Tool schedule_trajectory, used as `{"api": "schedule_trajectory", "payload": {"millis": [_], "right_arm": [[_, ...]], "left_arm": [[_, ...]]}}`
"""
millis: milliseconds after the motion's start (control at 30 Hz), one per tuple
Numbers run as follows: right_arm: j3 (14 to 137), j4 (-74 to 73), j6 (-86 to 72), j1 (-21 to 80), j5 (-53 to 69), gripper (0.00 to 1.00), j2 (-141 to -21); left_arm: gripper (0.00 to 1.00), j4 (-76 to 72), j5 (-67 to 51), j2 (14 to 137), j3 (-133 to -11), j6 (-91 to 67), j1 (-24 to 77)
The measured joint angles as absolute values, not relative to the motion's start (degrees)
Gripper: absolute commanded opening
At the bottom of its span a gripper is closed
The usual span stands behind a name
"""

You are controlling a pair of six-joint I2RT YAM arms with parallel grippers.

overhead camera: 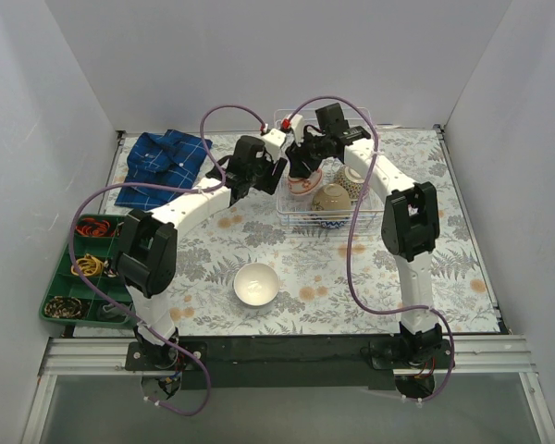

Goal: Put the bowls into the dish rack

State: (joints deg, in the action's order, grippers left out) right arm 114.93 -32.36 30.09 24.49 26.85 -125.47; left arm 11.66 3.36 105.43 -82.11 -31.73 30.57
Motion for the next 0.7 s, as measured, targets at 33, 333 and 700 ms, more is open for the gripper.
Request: {"api": "schedule_trajectory", "payload": {"millis": [33, 333, 700], "right_arm": [[115.18, -31.97, 29.74, 24.49, 27.4, 0.38, -126.13], [117.38, -29.67, 27.35, 24.43, 30.13, 0.4, -130.63], [113.36, -27.27, 27.35, 24.05, 26.68, 0.67, -128.97]], "left_arm": [[0.6, 11.75, 3.49, 105.41, -81.82, -31.68, 30.72], [0.6, 12.01, 4.47, 105.27, -81.14, -30.83, 31.05], [0.6, 12.4, 4.67, 103.74, -81.1, -30.3, 29.06]]}}
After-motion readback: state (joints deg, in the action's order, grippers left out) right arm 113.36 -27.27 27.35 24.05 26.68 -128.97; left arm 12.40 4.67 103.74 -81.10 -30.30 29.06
